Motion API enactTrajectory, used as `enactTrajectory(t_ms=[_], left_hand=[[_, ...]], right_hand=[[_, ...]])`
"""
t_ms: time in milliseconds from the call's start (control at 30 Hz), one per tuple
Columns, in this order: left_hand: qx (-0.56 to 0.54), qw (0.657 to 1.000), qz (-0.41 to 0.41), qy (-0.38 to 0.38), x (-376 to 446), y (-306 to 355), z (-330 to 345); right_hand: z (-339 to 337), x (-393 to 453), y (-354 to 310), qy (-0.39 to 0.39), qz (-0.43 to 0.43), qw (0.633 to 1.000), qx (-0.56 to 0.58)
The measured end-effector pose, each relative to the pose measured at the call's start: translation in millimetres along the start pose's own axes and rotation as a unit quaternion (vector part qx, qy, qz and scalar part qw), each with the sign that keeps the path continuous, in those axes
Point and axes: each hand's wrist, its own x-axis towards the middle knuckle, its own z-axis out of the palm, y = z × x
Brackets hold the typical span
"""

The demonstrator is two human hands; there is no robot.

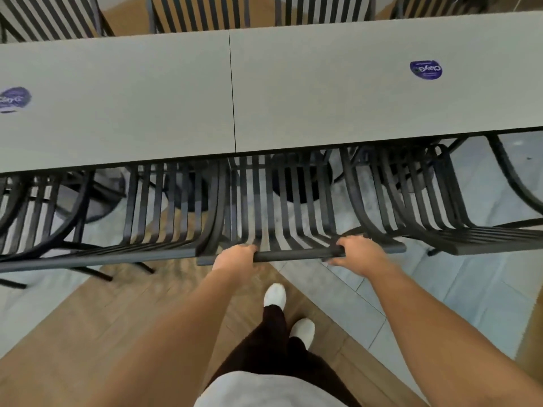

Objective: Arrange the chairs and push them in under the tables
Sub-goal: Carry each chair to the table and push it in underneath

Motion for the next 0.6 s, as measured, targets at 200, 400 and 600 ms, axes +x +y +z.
enactTrajectory(t_ms=[200,400,600], left_hand=[[0.056,0.998,-0.030,-0.022,18.7,-6.3,3.6],[0.098,0.995,-0.016,-0.016,19.6,-1.6,3.3],[0.098,0.995,-0.031,-0.006,8.7,11.8,10.0]], right_hand=[[6.9,25.5,5.7,-0.016,0.019,0.998,-0.057],[6.2,25.3,7.0,0.003,-0.002,0.986,-0.168],[7.6,13.0,19.8,0.017,-0.022,0.981,-0.190]])
